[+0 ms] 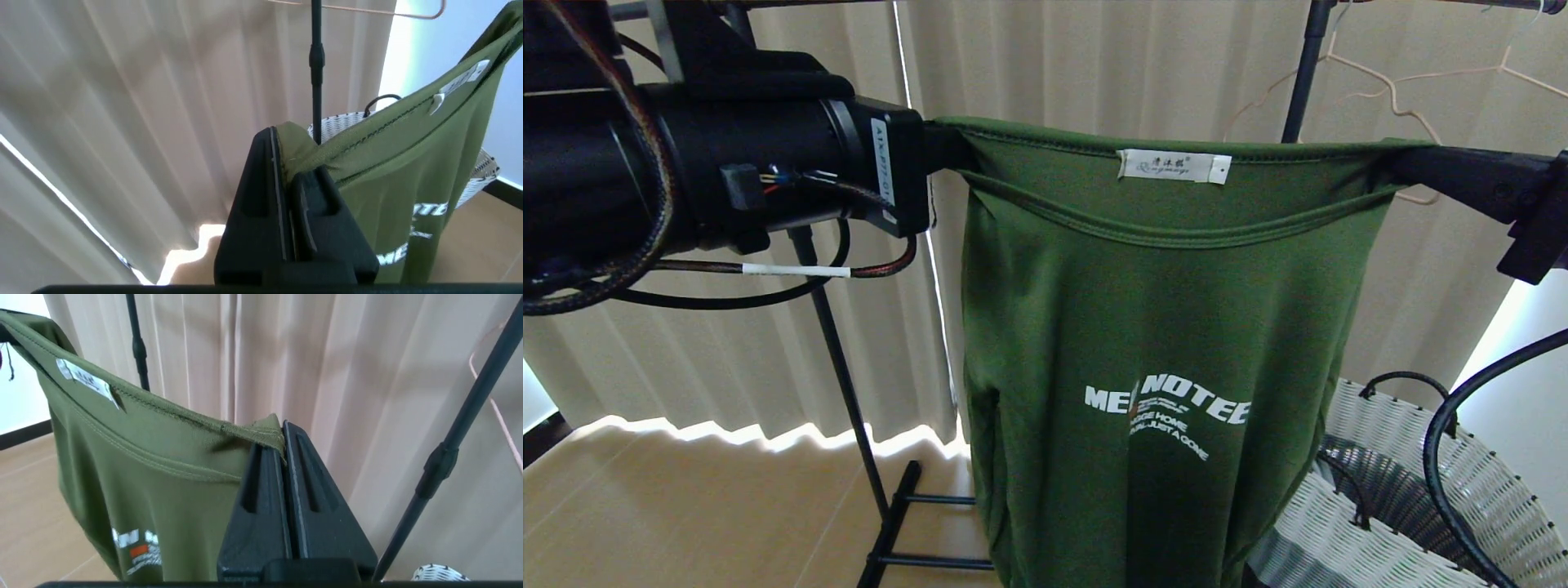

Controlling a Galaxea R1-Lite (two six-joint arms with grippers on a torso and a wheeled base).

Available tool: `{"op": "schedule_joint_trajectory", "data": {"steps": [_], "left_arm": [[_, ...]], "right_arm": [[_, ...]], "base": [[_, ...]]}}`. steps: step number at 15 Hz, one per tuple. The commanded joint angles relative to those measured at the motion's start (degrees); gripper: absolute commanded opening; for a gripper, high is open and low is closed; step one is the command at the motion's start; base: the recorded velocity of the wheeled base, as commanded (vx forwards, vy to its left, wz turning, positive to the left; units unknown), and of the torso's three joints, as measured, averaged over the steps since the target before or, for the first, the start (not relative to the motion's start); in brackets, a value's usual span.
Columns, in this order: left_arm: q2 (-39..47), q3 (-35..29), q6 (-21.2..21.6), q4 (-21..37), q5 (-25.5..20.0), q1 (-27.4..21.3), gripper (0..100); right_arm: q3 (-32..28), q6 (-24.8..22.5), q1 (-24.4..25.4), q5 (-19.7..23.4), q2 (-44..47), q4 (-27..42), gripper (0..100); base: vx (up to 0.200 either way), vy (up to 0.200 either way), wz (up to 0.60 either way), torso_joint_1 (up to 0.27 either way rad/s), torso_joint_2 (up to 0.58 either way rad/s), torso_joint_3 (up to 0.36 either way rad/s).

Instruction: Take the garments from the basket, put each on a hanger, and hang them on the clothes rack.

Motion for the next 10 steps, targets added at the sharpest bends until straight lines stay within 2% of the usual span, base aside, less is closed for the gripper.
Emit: {"op": "schedule_joint_trajectory", "data": {"steps": [1, 4, 5, 9, 10], "left_arm": [[-0.03, 0.05, -0.01, -0.01, 0.01, -0.06, 0], [-0.12, 0.05, 0.16, -0.01, 0.01, 0.03, 0], [-0.12, 0.14, 1.22, -0.01, 0.1, 0.03, 0], [-0.2, 2.25, 2.54, -0.01, 0.36, 0.38, 0], [-0.29, 3.04, 2.89, -0.01, 1.59, 0.64, 0]], "right_arm": [[-0.04, -0.01, 0.02, 0.02, 0.07, -0.01, 0], [-0.04, -0.01, 0.02, 0.02, 0.07, 0.16, 0], [0.04, -0.01, 0.02, 0.02, -0.01, 0.25, 100], [1.8, 0.08, 0.02, 0.11, -1.16, -0.1, 100], [2.15, 0.17, 0.02, 0.37, -1.95, -0.1, 100]], "base": [[0.0, 0.0, 0.0, 0.0, 0.0, 0.0], [0.0, 0.0, 0.0, 0.0, 0.0, 0.0], [0.0, 0.0, 0.0, 0.0, 0.0, 0.0], [0.0, 0.0, 0.0, 0.0, 0.0, 0.0], [0.0, 0.0, 0.0, 0.0, 0.0, 0.0]]}}
